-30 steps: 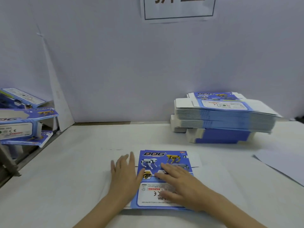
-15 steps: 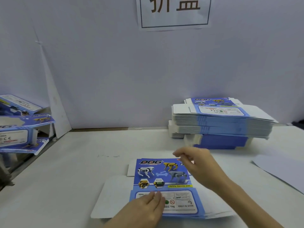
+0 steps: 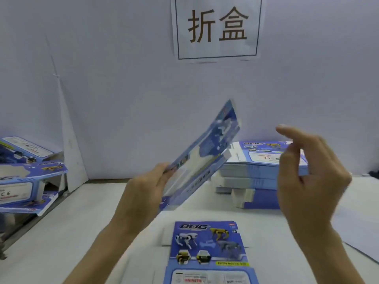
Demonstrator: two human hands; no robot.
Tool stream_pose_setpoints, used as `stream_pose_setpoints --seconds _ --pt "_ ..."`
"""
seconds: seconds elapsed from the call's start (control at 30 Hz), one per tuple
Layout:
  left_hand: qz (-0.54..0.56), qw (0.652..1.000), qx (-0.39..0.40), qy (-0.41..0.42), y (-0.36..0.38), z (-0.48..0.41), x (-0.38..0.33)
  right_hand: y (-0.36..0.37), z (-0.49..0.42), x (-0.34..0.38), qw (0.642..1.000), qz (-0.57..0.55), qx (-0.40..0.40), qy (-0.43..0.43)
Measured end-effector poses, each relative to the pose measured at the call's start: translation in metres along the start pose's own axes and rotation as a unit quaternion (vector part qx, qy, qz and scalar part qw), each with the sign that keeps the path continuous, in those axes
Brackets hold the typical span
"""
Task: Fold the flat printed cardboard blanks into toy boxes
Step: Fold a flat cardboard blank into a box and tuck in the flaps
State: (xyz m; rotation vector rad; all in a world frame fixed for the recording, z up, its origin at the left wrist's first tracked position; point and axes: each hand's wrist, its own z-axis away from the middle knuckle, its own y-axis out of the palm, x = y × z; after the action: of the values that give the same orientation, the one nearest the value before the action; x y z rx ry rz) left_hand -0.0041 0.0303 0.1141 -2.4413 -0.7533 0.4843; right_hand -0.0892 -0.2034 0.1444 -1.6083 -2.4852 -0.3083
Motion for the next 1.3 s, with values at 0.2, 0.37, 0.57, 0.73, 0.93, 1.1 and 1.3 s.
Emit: stream_pose_setpoints --seconds 0.2,0.37,0.57,0.73,0.93,1.1,1.3 --pt "0.392 0.888 -0.151 -0.188 0.014 -0.029 -0.005 0.043 0.01 0.001 0.92 -0.111 0.213 0.308" --pt "0.418 0.864 -0.111 -0.259 0.037 -0.018 0.0 0.053 0.02 -0.02 0.873 -0.201 0.231 0.379" --pt "0.347 0.881 -0.082 -0.31 0.048 -0.012 0.004 0.055 0.03 -0.024 0.856 -0.207 0.265 0.393" --pt "0.355 0.873 -0.053 -0.331 0.057 -0.006 0.01 0.058 0.035 -0.021 0.853 -0.212 0.268 0.394" --pt "0.38 0.863 -0.029 -0.331 0.06 -0.006 0.009 0.059 0.035 -0.026 0.821 -0.209 0.313 0.43" --pt "0.375 0.868 -0.001 -0.325 0.073 0.0 -0.016 0.064 0.047 -0.015 0.77 -0.319 0.376 0.405" --pt "0.38 0.872 0.018 -0.309 0.056 -0.004 0.0 0.062 0.042 -0.024 0.708 -0.389 0.4 0.433"
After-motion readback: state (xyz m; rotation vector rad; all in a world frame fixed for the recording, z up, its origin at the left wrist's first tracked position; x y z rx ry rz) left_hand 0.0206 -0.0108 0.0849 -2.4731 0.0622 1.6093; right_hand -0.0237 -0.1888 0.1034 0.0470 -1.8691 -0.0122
